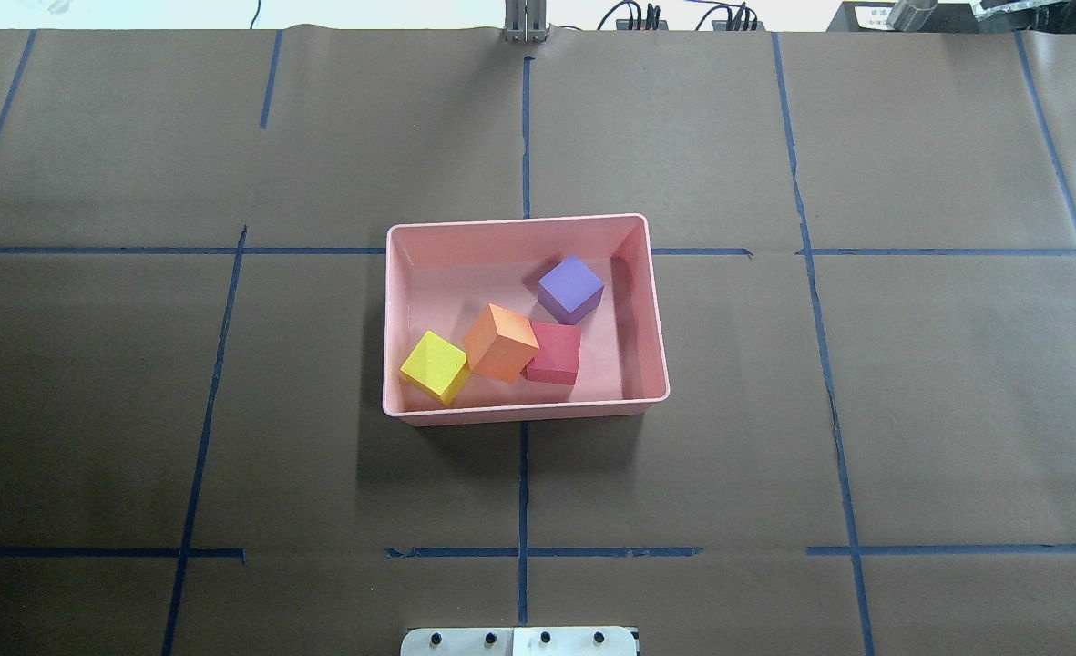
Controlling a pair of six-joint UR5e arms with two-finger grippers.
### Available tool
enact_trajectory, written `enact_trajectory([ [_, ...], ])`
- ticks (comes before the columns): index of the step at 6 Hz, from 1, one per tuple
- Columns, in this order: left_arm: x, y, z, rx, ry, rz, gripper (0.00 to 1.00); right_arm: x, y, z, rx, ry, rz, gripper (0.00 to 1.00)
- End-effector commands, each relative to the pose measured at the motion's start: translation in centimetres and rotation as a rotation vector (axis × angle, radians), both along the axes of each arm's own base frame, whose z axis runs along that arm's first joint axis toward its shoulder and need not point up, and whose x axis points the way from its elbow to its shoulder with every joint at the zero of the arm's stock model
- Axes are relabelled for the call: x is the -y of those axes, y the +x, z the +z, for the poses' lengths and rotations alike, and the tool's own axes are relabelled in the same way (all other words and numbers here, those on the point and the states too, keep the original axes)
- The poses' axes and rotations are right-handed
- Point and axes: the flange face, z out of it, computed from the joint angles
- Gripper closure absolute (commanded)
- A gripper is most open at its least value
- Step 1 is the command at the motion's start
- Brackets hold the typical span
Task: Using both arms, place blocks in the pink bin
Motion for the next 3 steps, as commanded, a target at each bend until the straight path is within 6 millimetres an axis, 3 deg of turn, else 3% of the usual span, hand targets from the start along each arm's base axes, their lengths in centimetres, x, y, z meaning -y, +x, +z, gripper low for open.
enact_trajectory([
  [1, -5.0, -5.4, 6.9, -0.048, -0.088, -0.052, 0.00, -0.5, 0.5, 0.7, 0.007, -0.036, 0.036, 0.00],
  [2, -7.7, -6.9, 8.9, -0.048, -0.105, -0.067, 0.00, -0.4, 0.4, 0.8, 0.010, -0.045, 0.044, 0.00],
  [3, -9.8, -7.0, 10.5, -0.048, -0.125, -0.066, 0.00, -0.4, 0.4, 1.0, 0.012, -0.047, 0.043, 0.00],
])
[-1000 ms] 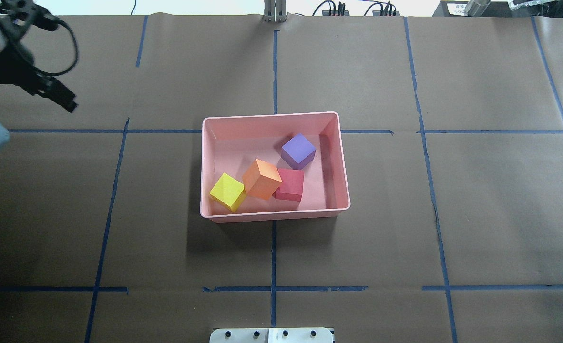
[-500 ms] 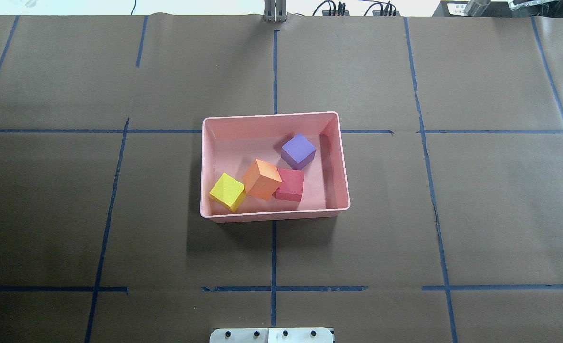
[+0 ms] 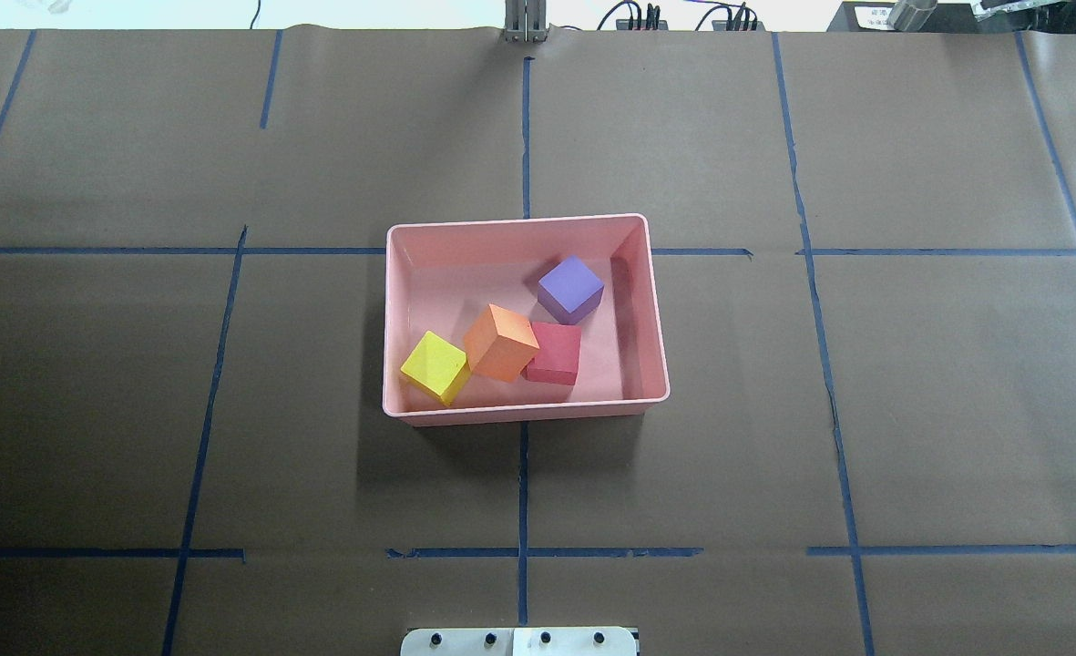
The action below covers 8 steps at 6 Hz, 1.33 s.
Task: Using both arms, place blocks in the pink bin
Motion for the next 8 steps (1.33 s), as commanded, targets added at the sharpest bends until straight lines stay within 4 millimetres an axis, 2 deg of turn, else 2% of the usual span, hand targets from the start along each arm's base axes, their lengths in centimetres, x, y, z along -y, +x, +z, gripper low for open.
enact_trajectory([
  [1, -2.70, -0.55, 1.87, 0.000, -0.029, -0.010, 0.00, -0.04, 0.00, 0.20, 0.002, -0.006, 0.003, 0.00],
  [3, -2.73, -0.66, 2.33, 0.006, -0.044, -0.015, 0.00, -0.18, -0.05, 0.27, 0.010, -0.009, 0.003, 0.00],
  [8, -2.89, -0.64, 1.93, 0.012, -0.038, -0.011, 0.00, -0.24, -0.11, 0.26, 0.018, -0.009, 0.003, 0.00],
])
